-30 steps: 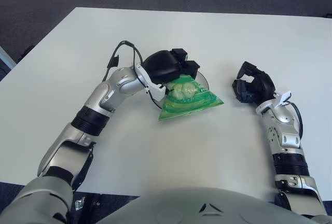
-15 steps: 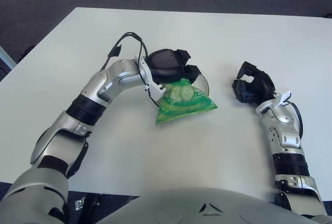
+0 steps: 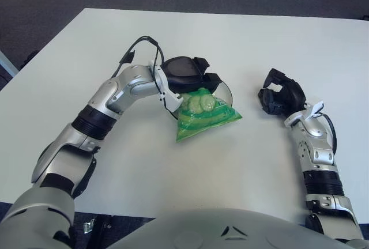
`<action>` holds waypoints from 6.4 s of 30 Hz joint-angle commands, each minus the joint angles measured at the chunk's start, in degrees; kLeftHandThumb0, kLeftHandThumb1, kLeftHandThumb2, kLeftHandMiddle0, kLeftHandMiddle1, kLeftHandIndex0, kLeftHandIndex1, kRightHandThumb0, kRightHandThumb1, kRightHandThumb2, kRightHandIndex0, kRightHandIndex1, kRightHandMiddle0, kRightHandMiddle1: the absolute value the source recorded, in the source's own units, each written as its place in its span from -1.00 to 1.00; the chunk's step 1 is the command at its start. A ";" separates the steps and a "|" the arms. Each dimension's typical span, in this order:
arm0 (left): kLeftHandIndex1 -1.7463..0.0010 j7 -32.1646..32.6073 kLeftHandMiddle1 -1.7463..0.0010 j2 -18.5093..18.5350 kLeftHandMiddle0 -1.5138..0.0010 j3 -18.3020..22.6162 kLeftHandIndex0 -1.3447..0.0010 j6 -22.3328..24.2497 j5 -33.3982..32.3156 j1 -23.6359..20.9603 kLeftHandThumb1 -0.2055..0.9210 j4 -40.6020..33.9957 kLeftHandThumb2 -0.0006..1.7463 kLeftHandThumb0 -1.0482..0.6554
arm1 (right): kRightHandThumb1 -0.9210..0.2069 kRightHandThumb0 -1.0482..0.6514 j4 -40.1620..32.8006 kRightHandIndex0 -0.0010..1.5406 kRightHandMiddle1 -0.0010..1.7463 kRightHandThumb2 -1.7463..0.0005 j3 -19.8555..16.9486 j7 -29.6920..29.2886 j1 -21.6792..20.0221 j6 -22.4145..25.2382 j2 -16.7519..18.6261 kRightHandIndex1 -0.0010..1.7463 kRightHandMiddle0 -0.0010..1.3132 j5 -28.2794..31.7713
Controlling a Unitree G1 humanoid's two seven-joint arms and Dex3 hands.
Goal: Put the snack into the plate.
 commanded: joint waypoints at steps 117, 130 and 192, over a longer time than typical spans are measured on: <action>1.00 -13.99 1.00 7.94 1.00 21.20 1.00 13.71 -30.30 4.61 0.83 -0.74 -0.93 -0.83 | 0.16 -0.36 6.41 0.68 1.00 -0.58 1.11 1.37 3.14 3.05 1.19 1.00 0.00 -1.06; 0.74 10.25 0.96 -1.10 0.89 25.45 0.99 6.31 -23.27 11.70 0.99 16.16 -0.47 -0.91 | 0.16 -0.35 6.58 0.68 1.00 -0.57 0.91 1.90 3.63 3.10 0.67 1.00 0.00 -0.56; -1.00 31.79 -1.00 -28.96 -0.83 33.12 -0.61 28.74 -43.55 34.73 0.69 11.89 0.08 -0.31 | 0.13 -0.35 3.15 0.68 1.00 -0.55 0.10 -1.47 5.78 4.70 -0.75 1.00 -0.02 -0.53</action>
